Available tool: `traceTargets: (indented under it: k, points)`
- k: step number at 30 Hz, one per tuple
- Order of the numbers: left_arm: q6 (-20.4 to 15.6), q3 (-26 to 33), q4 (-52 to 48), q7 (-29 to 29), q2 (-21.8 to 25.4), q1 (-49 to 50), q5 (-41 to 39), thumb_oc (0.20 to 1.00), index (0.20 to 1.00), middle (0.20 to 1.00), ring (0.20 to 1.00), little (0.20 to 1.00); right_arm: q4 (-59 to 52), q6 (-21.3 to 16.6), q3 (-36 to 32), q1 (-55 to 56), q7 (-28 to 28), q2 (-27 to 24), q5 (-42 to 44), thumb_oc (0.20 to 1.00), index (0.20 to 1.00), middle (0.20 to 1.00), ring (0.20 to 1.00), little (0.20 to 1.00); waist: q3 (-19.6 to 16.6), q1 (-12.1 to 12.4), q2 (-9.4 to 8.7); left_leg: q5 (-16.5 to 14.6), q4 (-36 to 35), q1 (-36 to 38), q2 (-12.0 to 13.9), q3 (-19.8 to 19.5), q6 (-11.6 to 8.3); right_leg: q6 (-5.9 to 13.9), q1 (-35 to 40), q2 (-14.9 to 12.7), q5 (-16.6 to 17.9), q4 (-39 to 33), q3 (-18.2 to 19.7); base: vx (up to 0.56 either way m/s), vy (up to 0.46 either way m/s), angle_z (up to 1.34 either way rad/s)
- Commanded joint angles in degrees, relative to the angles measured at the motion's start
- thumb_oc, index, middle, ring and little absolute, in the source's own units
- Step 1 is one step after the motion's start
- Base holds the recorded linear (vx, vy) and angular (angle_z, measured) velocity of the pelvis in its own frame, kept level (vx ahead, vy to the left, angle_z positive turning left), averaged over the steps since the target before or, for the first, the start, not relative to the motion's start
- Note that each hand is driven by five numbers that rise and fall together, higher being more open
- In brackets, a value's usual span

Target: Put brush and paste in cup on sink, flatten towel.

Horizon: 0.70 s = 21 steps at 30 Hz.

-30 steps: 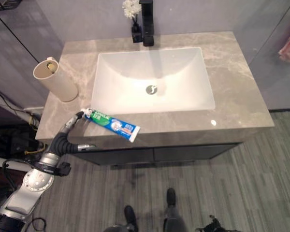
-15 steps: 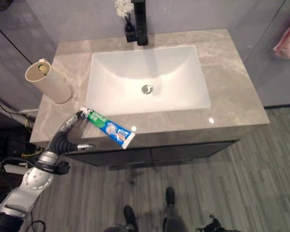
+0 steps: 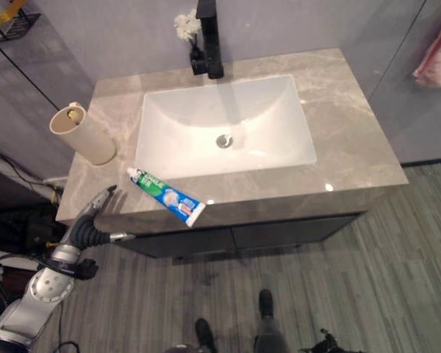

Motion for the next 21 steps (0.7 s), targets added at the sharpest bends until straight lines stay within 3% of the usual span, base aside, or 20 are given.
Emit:
traceTargets:
  k: [1,6,9,12,19,21]
  points:
    - [-2.6,5.22,-3.94,2.62,3.48,-1.42,1.67,1.0,1.0,1.0,1.0,1.0,1.52,0.33,0.51,-0.44,-0.07,-0.7,2.44,1.0,1.0,1.0,1.0,1.0,-0.34,-0.11,-0.42,2.88,0.34,-1.67,4.96,-6.2,-3.82,4.26,2.67,-4.39,0.8,0.5,-1.08,0.0,0.0,0.0]
    - [-4.16,6.68,-7.18,2.15,8.53,-1.84,1.89,1.0,1.0,1.0,1.0,1.0,2.05,0.46,0.47,-0.13,0.29,-1.17,2.07,1.0,1.0,1.0,1.0,1.0,-0.48,-0.09,0.3,2.8,0.34,-1.5,4.79,-6.38,-3.88,4.32,2.96,-4.58,0.72,0.5,-1.29,0.0,0.0,0.0]
    - [-5.45,9.63,-8.42,2.98,16.21,-3.51,2.61,1.0,1.0,1.0,1.0,1.0,2.23,0.49,0.78,0.33,0.84,-1.88,1.46,1.0,1.0,1.0,1.0,1.0,-0.7,-0.23,1.42,2.92,0.34,-1.73,4.6,-6.3,-4.08,4.49,2.76,-4.71,0.8,0.5,-1.14,0.0,0.0,0.0]
    - [-5.71,10.26,-8.18,3.48,18.3,-4.84,2.47,1.0,1.0,1.0,1.0,1.0,2.13,0.4,0.97,0.47,1.04,-2.06,1.31,1.0,1.0,1.0,1.0,1.0,-0.74,-0.34,1.83,3.02,0.34,-1.94,4.51,-6.37,-4.11,4.49,2.61,-4.78,0.89,0.5,-1.16,0.0,0.0,0.0]
    - [-6.43,7.35,-6.69,3.17,24.03,-10.72,2.69,1.0,1.0,1.0,1.0,1.0,2.34,0.41,1.46,0.43,1.63,-2.56,1.23,1.0,1.0,1.0,1.0,1.0,-0.85,-0.86,2.83,3.31,0.34,-2.8,4.17,-6.72,-4.14,4.49,2.01,-4.97,1.29,0.5,-1.2,0.0,0.0,0.0]
    - [-6.86,5.7,-6.86,2.14,27.68,-12.68,4.31,1.0,1.0,1.0,1.0,1.0,2.01,0.27,1.69,0.31,1.85,-3.02,1.17,1.0,1.0,1.0,1.0,1.0,-0.73,-1.18,3.18,3.41,0.34,-3.22,4.27,-6.59,-4.22,4.59,1.51,-5.04,1.52,0.5,-1.13,0.0,0.0,-0.02]
